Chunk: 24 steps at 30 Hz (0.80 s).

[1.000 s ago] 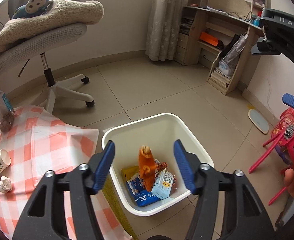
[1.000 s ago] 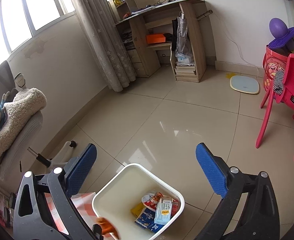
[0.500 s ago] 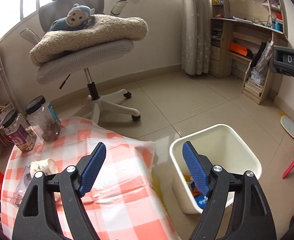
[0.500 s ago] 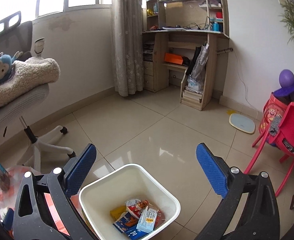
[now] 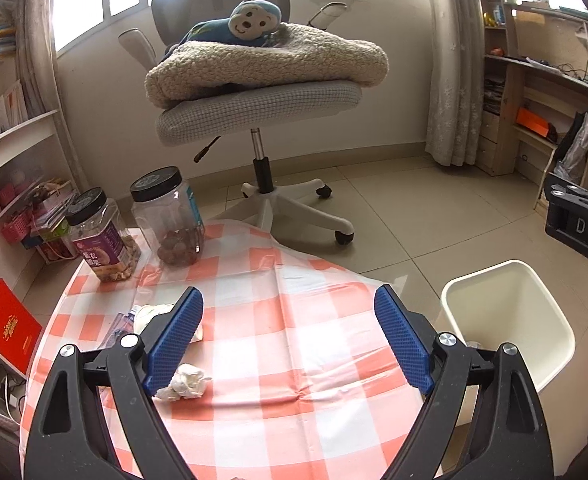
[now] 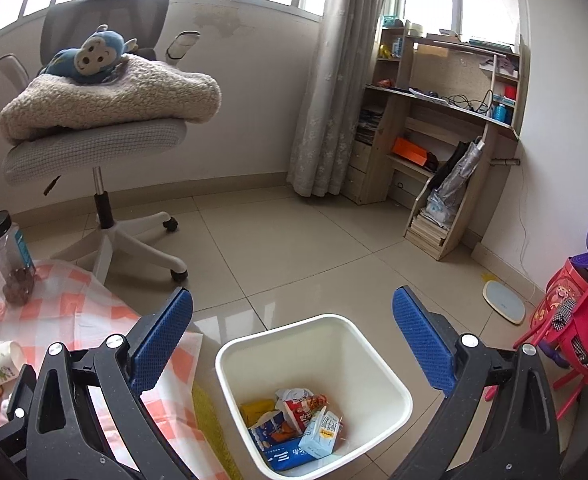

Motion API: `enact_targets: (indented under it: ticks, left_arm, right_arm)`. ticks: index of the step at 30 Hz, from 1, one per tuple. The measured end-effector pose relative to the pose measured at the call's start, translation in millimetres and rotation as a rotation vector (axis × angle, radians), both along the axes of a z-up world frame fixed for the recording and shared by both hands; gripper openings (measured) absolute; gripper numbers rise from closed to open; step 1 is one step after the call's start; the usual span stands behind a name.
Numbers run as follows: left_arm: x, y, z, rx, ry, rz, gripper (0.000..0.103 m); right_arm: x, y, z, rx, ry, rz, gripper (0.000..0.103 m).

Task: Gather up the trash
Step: 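Move both open tools back over the table, then grasp the crumpled white tissue with the left tool while the right tool grasps the paper cup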

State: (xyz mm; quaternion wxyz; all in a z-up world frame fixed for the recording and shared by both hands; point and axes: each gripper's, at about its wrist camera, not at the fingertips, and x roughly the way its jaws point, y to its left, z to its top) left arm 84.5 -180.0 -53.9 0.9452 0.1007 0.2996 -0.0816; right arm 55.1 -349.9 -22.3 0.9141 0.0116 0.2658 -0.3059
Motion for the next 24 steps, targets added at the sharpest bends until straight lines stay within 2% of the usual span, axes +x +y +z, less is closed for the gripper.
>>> enact_targets:
  ticks: [3,6,11,16,19,24]
  left_arm:
    - [4.4,15.8,-3.4,0.035,0.009,0.017,0.088]
    - [13.9,32.4,-15.2,0.069,0.071,0.023,0.089]
    - [36.3,64.5,-52.8,0.146,0.228,0.022,0.089]
    - [58.5,91.1,-97.9,0.196,0.427,-0.062,0.089]
    - [65.2,100.7,-117.9,0.229,0.472,-0.109,0.089]
    - [76.1,109.5,-136.5,0.219,0.512,-0.169,0.087]
  right_arm:
    - [8.5,17.0,-2.8,0.011,0.016,0.036,0.096]
    - [14.6,34.2,-5.6,0.028,0.025,0.068,0.096]
    - [26.6,60.5,-10.3,0.043,0.036,0.108,0.096]
    - [38.5,77.8,-17.7,0.066,0.064,0.140,0.096]
    - [47.0,85.7,-23.3,0.070,0.086,0.150,0.096]
    - [59.5,93.2,-33.1,0.079,0.124,0.153,0.096]
